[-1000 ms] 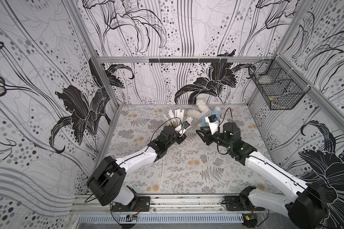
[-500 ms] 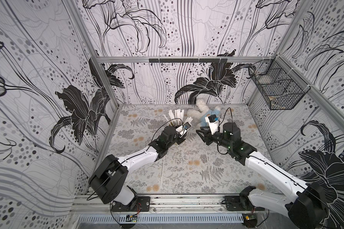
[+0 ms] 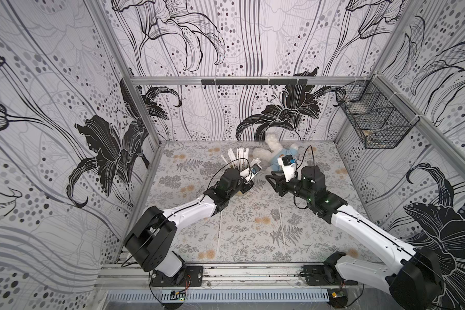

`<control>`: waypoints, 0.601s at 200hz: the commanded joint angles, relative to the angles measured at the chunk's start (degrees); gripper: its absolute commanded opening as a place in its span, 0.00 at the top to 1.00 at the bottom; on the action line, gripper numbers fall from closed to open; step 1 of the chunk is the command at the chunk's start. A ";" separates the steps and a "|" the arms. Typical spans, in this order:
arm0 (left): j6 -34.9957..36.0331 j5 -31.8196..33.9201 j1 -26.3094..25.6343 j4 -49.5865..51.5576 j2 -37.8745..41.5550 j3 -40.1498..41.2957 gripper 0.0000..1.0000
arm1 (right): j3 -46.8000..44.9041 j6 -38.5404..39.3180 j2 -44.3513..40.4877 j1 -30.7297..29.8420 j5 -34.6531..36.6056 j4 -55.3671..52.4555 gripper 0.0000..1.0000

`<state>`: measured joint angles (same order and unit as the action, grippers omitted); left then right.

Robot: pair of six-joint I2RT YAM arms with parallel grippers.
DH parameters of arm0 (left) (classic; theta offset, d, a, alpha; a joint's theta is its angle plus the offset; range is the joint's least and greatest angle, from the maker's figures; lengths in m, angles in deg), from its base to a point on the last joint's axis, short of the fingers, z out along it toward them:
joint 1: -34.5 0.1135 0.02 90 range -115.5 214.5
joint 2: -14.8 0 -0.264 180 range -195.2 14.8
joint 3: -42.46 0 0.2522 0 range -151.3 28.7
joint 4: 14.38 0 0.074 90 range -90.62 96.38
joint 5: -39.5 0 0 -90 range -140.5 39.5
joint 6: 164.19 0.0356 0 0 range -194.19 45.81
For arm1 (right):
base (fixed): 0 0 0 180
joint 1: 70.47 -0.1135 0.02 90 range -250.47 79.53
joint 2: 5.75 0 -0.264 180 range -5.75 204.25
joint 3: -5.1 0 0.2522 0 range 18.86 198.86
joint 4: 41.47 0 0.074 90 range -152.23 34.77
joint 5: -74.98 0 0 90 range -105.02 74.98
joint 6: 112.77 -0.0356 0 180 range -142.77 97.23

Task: Take the straws out of the storage container
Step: Pick up the straw from the container.

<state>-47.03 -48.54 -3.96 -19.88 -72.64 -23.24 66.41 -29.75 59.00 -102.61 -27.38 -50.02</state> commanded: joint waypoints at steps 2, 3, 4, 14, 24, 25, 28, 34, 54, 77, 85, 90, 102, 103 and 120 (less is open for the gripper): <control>0.82 0.62 0.40 -1.12 3.31 -0.01 0.94 | 0.39 1.01 -1.16 -0.25 0.85 0.56 0.58; 0.85 0.56 0.40 -1.12 3.36 -0.01 0.94 | 0.42 1.01 -1.19 -0.27 0.85 0.53 0.58; 0.82 0.49 0.40 -1.08 3.43 0.04 0.94 | 0.43 0.96 -1.15 -0.28 0.85 0.52 0.58; 1.07 -0.48 0.40 -0.08 3.25 -0.23 0.89 | 0.41 0.86 -1.06 -0.28 0.85 0.58 0.58; 1.32 -0.30 0.38 1.46 2.32 -1.31 0.72 | 0.41 0.77 -1.05 -0.29 0.66 0.65 0.58; 1.32 -0.29 0.39 1.57 2.21 -1.40 0.71 | 0.42 0.80 -1.09 -0.34 0.67 0.66 0.58; 1.32 -0.17 0.32 1.86 1.85 -1.63 0.68 | 0.44 0.65 -1.07 -0.27 0.59 0.76 0.58; 1.47 -0.11 0.36 2.20 1.24 -1.99 0.65 | 0.43 0.65 -1.11 -0.35 0.35 0.67 0.58; 1.67 0.24 0.29 1.28 -0.28 -2.11 0.63 | 0.44 0.57 -1.29 -0.23 0.32 0.63 0.58; 1.76 0.94 0.31 0.17 -1.40 -2.49 0.64 | 0.50 0.72 -1.62 -0.26 0.48 0.49 0.58; 1.93 1.11 0.31 0.27 -1.87 -2.82 0.65 | 0.58 0.68 -1.55 -0.23 0.58 0.44 0.58; 2.06 1.28 0.28 0.35 -2.24 -3.09 0.66 | 0.58 0.72 -1.43 -0.27 0.65 0.54 0.58; 2.28 1.47 0.31 0.86 -2.90 -3.78 0.68 | 0.54 0.87 -1.34 -0.27 0.76 0.41 0.58; 2.33 1.47 0.31 0.88 -2.95 -3.87 0.68 | 0.58 0.90 -1.27 -0.28 0.76 0.41 0.58; 2.54 1.95 0.31 0.85 -3.64 -4.35 0.73 | 0.53 1.01 -1.17 -0.24 1.01 0.32 0.58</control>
<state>-45.59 -47.91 -3.96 -17.87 -75.31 -25.41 66.41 -29.54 58.65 -102.61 -27.36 -50.02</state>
